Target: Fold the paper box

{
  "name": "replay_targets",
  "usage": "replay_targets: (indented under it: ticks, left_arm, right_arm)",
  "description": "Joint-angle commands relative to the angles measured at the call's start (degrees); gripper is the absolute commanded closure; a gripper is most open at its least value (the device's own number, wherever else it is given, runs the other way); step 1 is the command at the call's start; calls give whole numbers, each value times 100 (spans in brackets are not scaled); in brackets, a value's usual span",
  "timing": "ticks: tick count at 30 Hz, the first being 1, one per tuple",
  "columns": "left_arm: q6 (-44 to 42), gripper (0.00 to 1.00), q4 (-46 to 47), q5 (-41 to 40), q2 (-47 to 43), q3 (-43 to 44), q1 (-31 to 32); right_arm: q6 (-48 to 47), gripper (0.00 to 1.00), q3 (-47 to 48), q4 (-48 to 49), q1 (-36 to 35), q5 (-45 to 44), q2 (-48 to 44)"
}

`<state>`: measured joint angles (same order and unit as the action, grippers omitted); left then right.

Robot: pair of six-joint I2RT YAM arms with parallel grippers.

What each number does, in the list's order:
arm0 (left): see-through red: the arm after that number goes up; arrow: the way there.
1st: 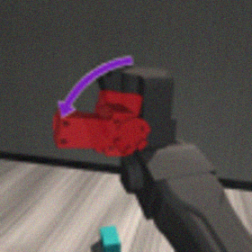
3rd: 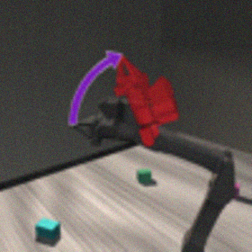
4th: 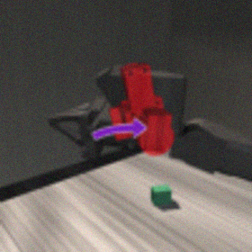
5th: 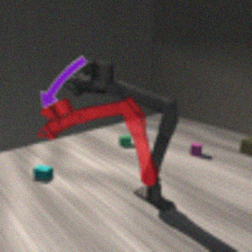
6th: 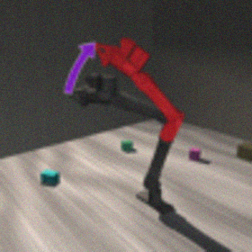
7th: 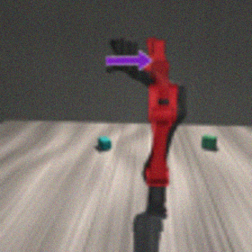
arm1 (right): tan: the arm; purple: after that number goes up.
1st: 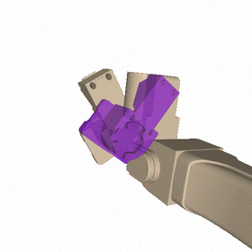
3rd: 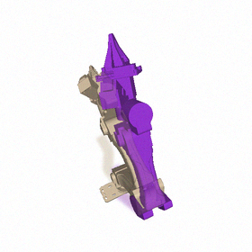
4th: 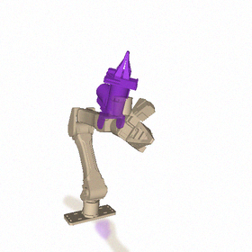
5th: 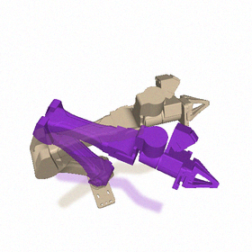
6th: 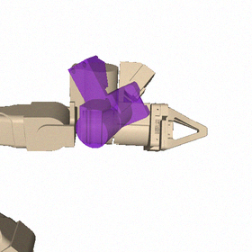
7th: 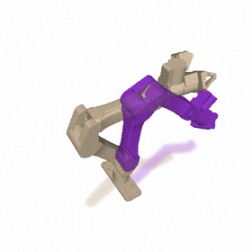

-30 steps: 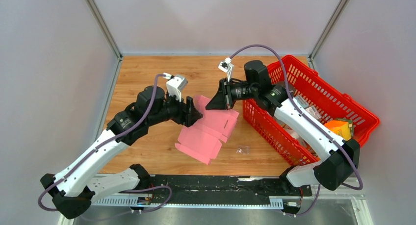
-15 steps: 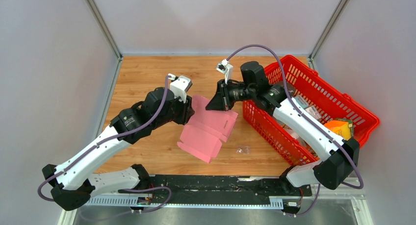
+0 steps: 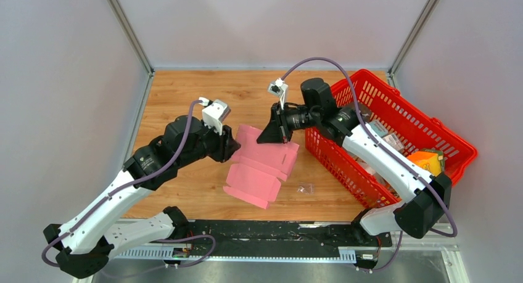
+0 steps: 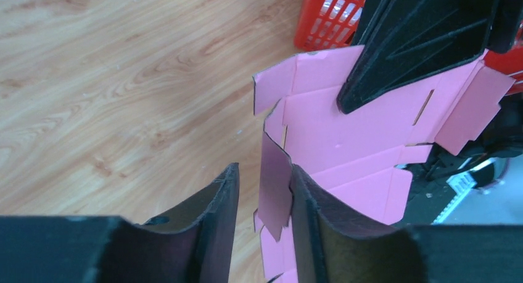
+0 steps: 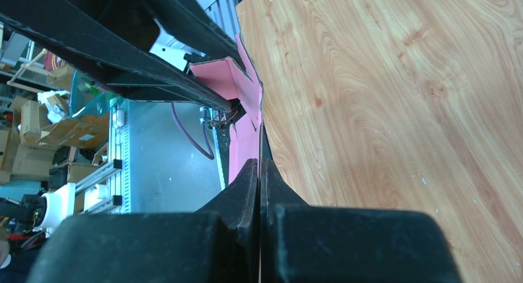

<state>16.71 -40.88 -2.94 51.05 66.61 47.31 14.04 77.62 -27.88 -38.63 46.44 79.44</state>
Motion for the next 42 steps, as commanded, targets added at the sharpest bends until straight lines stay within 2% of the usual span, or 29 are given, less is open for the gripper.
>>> replay_targets:
  ticks: [1, 3, 7, 10, 12, 17, 26, 33, 34, 35, 36, 37, 38, 42]
  left_arm:
    - [86, 50, 431, 530, -183, -253, -213]
    - [192, 46, 730, 925, -270, -463, -327]
    - [420, 46, 1284, 1892, -437, -789, -696]
    - [509, 50, 1416, 2235, -473, -913, -863]
    - [596, 57, 1609, 2595, -499, -1044, -942]
    - [825, 62, 2154, 3175, -552, -1299, -969]
    - [702, 70, 1900, 3230, -728, -1317, -1092]
    - [667, 81, 1830, 3160, -675, -1308, -1154]
    - [623, 78, 1664, 3046, -658, -1291, -1154]
    - [553, 70, 1428, 2575, -588, -1143, -1162]
    - [483, 50, 1164, 2248, -552, -1046, -1180]
    - [378, 44, 735, 1941, -535, -966, -1206]
    - [307, 41, 566, 1389, -543, -844, -1207]
    - [-185, 39, 344, 673, -920, -834, -1207]
  right_arm:
    - [-156, 100, 200, 336, -144, 305, 19]
    - [-174, 100, 218, 380, -180, 410, 28]
    - [-191, 100, 200, 494, -189, 551, 10]
    - [-183, 100, 174, 546, -189, 674, -7]
    - [-122, 100, 121, 678, -189, 770, -34]
    - [-86, 100, 77, 863, -189, 964, -51]
    - [-182, 100, 42, 802, -189, 938, -60]
    - [-226, 100, 95, 828, -189, 789, 36]
    - [-296, 100, 104, 776, -197, 727, 63]
    - [-384, 100, 156, 619, -206, 474, 124]
    - [-646, 100, 183, 495, -250, 272, 159]
    - [-779, 100, 209, 363, -285, 26, 203]
    - [-893, 100, 244, 127, -320, -525, 334]
    - [-1378, 100, 376, -261, -522, -1233, 739]
